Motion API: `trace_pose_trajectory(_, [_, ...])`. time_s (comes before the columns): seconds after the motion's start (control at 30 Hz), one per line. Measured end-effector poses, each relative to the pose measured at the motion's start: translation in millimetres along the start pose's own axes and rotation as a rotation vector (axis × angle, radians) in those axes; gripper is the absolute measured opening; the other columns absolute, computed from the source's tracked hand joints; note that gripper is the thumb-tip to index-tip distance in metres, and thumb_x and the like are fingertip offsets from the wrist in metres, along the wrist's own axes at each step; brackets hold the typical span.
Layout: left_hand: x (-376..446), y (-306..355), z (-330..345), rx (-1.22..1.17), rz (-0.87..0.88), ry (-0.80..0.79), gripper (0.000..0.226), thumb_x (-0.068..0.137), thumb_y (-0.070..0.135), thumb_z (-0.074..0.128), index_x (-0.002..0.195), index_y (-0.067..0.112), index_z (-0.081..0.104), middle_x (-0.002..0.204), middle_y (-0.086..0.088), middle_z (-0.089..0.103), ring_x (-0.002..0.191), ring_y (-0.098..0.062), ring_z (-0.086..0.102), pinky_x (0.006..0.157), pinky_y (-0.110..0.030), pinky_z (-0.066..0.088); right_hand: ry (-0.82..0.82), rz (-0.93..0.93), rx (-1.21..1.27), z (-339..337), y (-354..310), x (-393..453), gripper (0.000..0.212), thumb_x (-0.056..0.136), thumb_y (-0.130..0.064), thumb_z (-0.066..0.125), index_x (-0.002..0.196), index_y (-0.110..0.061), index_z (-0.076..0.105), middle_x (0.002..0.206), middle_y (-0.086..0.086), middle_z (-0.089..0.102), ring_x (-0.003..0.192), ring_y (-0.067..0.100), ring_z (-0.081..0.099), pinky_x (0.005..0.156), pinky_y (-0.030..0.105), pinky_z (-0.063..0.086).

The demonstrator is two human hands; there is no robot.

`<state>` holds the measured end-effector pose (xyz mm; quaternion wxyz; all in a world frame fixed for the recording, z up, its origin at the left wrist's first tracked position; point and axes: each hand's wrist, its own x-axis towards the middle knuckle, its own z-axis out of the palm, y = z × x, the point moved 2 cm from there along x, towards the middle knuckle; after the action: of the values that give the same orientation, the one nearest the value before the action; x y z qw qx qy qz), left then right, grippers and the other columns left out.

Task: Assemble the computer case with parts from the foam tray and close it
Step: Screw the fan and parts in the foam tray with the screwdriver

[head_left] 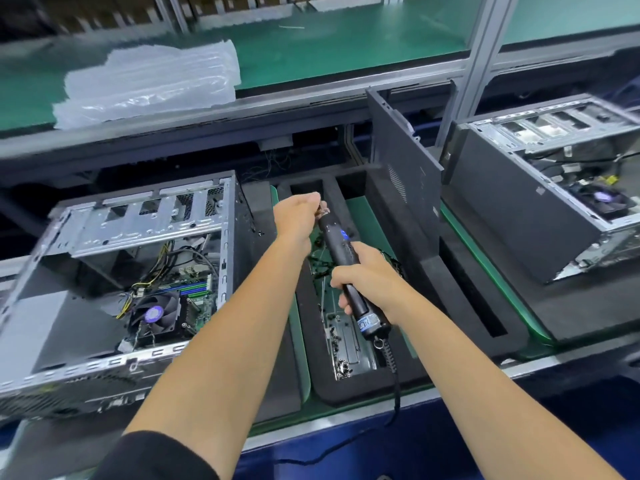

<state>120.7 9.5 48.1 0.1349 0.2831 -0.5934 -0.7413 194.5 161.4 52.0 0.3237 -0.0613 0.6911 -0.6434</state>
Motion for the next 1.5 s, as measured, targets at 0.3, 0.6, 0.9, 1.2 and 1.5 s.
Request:
trace_pose_trajectory(0.3, [-7.2, 62.5, -80.4, -0.218, -0.084, -0.042, 0.021, 0.095, 0.016, 0.056, 0.077, 0.009, 0.061, 0.058, 0.001, 0.061, 0.05, -0.009, 0.054, 0.065, -0.021, 0.047, -0.044, -0.084, -0.026, 94.3, -41.1, -17.6, 0.027, 0.078, -0.001, 0.059, 0.098, -0.016, 0.048, 0.068, 0.007, 0.052, 0.046, 0.024, 0.054, 0.046, 0.03, 0.049])
trace_pose_trajectory(0.6, [-27.7, 87.2, -237.7, -0.242, -0.106, -0.13, 0.022, 0.091, 0.025, 0.062, 0.078, 0.008, 0.057, 0.05, 0.004, 0.06, 0.043, -0.006, 0.056, 0.049, -0.018, 0.051, -0.109, -0.054, -0.046, 242.7, -36.4, -37.4, 0.037, 0.083, 0.0, 0.058, 0.114, -0.014, 0.046, 0.074, 0.012, 0.05, 0.044, 0.022, 0.053, 0.044, 0.03, 0.048])
trace_pose_trajectory(0.9, [-43.7, 88.8, -327.1, 0.058, -0.075, -0.146, 0.02, 0.087, 0.025, 0.068, 0.077, 0.009, 0.062, 0.063, -0.001, 0.067, 0.056, -0.012, 0.062, 0.044, -0.021, 0.049, -0.041, -0.051, -0.026, 326.3, -9.7, -54.6, 0.059, 0.079, -0.001, 0.06, 0.132, -0.014, 0.037, 0.081, 0.014, 0.055, 0.046, 0.023, 0.056, 0.046, 0.032, 0.05])
trace_pose_trajectory(1.2, [-63.4, 85.9, -340.1, 0.049, -0.121, -0.185, 0.022, 0.094, 0.021, 0.06, 0.074, 0.01, 0.062, 0.066, -0.002, 0.066, 0.064, -0.011, 0.06, 0.066, -0.026, 0.055, -0.024, -0.051, -0.08, 340.0, -9.2, -80.5, 0.035, 0.08, 0.002, 0.06, 0.108, -0.015, 0.048, 0.077, 0.011, 0.051, 0.045, 0.023, 0.054, 0.044, 0.03, 0.048])
trace_pose_trajectory(1.5, [-78.2, 67.8, -342.2, 0.032, -0.135, -0.13, 0.018, 0.087, 0.021, 0.069, 0.077, 0.007, 0.064, 0.059, 0.001, 0.068, 0.054, -0.009, 0.063, 0.06, -0.025, 0.055, -0.025, -0.015, -0.084, 337.9, 4.9, -92.3, 0.034, 0.08, 0.002, 0.061, 0.109, -0.009, 0.047, 0.078, 0.013, 0.051, 0.045, 0.025, 0.054, 0.044, 0.032, 0.049])
